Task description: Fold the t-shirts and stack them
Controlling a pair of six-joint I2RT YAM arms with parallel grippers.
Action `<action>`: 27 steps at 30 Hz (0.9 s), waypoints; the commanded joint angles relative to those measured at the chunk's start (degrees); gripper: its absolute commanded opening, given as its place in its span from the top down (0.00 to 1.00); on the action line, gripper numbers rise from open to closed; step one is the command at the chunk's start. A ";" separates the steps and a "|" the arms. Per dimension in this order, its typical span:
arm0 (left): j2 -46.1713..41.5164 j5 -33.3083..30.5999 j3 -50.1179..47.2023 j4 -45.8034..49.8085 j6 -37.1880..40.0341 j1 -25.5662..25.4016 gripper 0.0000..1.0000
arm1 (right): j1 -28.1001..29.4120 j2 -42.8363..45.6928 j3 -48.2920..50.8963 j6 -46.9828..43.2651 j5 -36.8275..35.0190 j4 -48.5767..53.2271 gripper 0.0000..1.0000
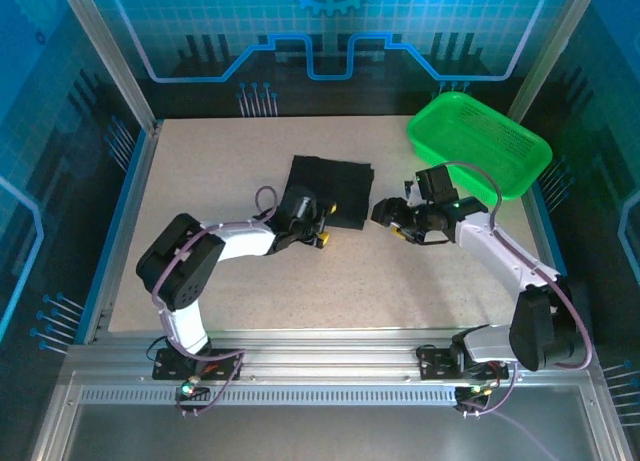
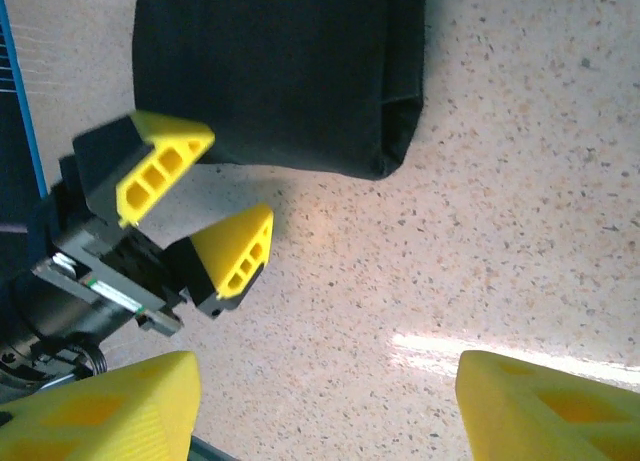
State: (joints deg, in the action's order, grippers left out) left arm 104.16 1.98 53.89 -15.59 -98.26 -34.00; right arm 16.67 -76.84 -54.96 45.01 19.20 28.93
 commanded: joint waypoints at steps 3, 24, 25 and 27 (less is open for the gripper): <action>4.19 -5.40 4.58 -3.70 -4.11 -1.07 0.28 | -1.39 3.23 -0.12 -1.02 1.74 -1.07 0.31; 10.83 -5.21 8.21 1.11 -3.76 11.71 1.00 | -5.69 2.49 -2.53 -2.99 2.24 5.21 0.35; 9.95 -4.52 7.42 1.17 -2.11 14.18 1.00 | -5.72 2.53 -2.60 -2.93 2.18 5.27 0.34; 9.06 -2.45 6.49 0.85 1.28 18.87 1.00 | -5.92 2.41 -2.57 -2.79 1.99 5.43 0.35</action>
State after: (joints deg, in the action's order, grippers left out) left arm 115.48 -0.30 62.74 -17.45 -102.80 -21.61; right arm 11.81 -74.26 -55.94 43.07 20.62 32.53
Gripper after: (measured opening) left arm 0.056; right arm 0.655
